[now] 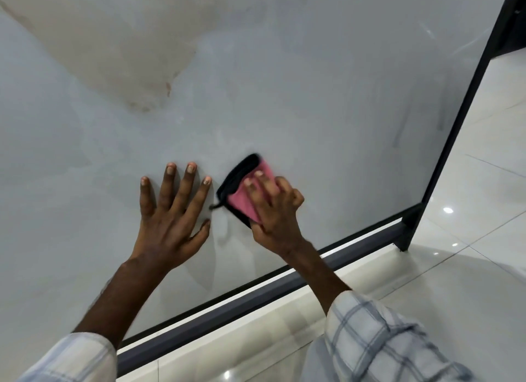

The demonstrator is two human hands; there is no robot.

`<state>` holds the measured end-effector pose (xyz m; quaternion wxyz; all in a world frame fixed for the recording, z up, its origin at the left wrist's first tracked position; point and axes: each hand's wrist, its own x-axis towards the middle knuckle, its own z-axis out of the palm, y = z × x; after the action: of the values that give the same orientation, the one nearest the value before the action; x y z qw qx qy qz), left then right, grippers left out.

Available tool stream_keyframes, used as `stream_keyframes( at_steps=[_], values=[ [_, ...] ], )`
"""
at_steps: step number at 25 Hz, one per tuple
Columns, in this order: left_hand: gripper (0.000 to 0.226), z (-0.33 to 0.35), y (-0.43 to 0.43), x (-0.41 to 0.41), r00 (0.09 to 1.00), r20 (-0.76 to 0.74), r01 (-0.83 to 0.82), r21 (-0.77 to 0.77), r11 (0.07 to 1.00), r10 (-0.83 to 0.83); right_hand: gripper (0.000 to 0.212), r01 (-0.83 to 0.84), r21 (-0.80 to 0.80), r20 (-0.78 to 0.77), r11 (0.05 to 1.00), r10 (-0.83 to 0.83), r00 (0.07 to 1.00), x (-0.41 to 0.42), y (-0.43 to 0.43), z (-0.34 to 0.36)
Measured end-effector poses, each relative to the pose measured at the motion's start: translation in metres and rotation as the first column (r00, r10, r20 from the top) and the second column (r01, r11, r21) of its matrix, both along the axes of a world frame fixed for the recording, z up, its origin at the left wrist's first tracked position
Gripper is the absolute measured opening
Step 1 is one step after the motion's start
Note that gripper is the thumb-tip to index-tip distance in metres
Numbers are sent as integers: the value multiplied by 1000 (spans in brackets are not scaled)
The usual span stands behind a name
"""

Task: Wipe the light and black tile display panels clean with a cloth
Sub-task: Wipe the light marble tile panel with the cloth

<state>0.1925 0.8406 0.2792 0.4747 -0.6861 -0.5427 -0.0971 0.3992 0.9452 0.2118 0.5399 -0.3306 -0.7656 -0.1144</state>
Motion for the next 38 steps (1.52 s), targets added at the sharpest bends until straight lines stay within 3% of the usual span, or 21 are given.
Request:
stream_keyframes(
  at_steps=[2,4,5,6,8,9,11,13,14,16,18,20,21,23,26,27,31,33,34,36,38],
  values=[
    [80,-4,-2,-4,1000,-23,2,-17,1000,-3,81,-15,117,58,993,8,998,20,24,-5],
    [81,-5,-3,-6,1000,-7,4,-33,999,-4,72,87,-102,-310,991,-115,944,35,42,-26],
    [81,-6,-2,-7,1000,-2,0,-35,999,0,70,45,-332,-569,942,-239,787,39,56,-50],
    [81,-6,-1,-7,1000,-6,-7,-31,1000,6,72,-103,-549,-736,830,-421,530,45,63,-64],
    [81,-8,0,-7,1000,-8,-13,-29,1000,13,78,-442,-686,-678,578,-728,102,49,65,-77],
    [81,-8,0,-7,1000,-3,-12,-34,999,12,79,-511,-727,-576,459,-812,91,44,59,-77],
    [81,-9,1,-8,1000,-3,-14,-30,999,14,78,-405,-849,-472,340,-833,288,13,30,-62],
    [80,-9,1,-9,1000,-12,-17,-22,1000,17,77,-151,-714,-605,684,-494,625,-26,-16,-41],
    [80,-9,1,-8,1000,-17,-17,-23,1000,16,75,-93,-486,-521,869,-203,829,-40,-38,-34],
    [81,-9,0,-9,1000,-15,-9,-42,999,8,80,-62,-170,-123,983,41,992,-43,-35,-45],
    [81,-9,-1,-9,1000,-22,-13,-57,998,12,80,20,-182,-148,983,-48,988,-25,-11,-67],
    [81,-8,0,-9,1000,-20,-19,-54,998,18,72,41,-486,-454,873,-293,841,-14,-2,-93],
    [81,-9,0,-9,1000,-13,-18,-51,999,17,71,-88,-665,-591,742,-450,669,-11,-3,-107],
    [82,-11,1,-9,1000,-15,-18,-43,999,18,71,-438,-818,-543,372,-749,380,-8,-7,-128],
    [82,-11,2,-9,1000,0,-9,-58,998,9,77,-525,-841,-393,133,-817,422,-19,-16,-116],
    [82,-11,2,-8,1000,4,-9,-60,998,9,83,-447,-878,-400,172,-777,485,-29,-21,-103],
    [83,-10,1,-8,1000,0,-23,-63,998,23,89,-76,-706,-467,704,-381,798,-65,-52,-52],
    [84,-9,0,-6,1000,2,-23,-68,997,23,84,36,-640,-403,767,-376,834,-67,-50,-68],
    [84,-9,0,-6,1000,6,-27,-69,997,27,87,22,-705,-410,709,-433,803,-67,-51,-81],
    [84,-10,0,-5,999,13,-34,-62,998,35,95,-258,-873,-478,415,-616,626,-68,-54,-100],
    [85,-10,0,-4,999,17,-38,-57,998,39,87,-615,-781,-451,105,-776,440,-68,-54,-103]
  ],
)
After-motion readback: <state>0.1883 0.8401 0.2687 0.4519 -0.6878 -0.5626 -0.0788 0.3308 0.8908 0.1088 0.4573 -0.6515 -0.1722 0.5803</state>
